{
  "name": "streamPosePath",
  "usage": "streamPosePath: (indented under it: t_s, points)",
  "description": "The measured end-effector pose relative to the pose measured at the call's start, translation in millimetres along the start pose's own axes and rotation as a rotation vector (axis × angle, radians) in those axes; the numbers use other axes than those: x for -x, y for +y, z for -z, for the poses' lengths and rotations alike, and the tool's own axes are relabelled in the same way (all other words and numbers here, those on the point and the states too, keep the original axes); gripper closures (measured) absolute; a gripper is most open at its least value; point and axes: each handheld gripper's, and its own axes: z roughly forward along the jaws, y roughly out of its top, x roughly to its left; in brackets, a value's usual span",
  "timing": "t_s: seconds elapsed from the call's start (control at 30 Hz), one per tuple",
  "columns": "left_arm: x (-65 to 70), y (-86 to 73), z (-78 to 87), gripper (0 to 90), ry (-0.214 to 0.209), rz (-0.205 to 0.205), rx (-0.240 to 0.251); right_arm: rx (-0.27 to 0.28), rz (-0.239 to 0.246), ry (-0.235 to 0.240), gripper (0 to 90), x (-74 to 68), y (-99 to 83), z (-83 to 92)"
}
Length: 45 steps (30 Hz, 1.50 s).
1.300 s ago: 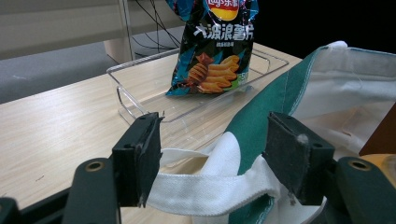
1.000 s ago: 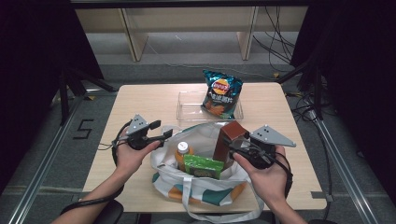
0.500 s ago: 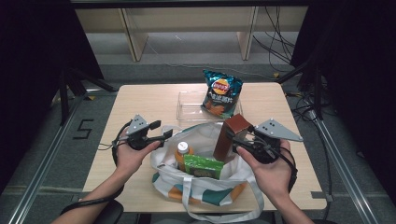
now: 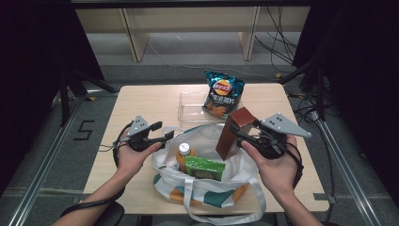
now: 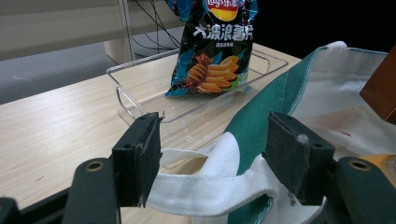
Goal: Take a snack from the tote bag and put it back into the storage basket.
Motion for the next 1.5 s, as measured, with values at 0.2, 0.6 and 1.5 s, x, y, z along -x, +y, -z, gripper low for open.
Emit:
streamPosePath:
  t_s: [0.2, 0.6, 1.5]
  points:
    - [-0.2, -0.1, -0.2, 35.5, 0.001, 0.0, 0.0, 0.013, 0.007, -0.009, 39.2, 1.8, 5.5, -0.3]
    - [0.0, -0.1, -0.3, 35.5, 0.001, -0.002, -0.003, 0.038, 0.009, -0.014, 39.3, 3.8, 17.7, 0.2]
    - [0.2, 0.0, -0.4, 35.5, -0.001, -0.001, 0.0, 0.077, 0.022, -0.037, 39.3, 8.6, 38.0, -5.0]
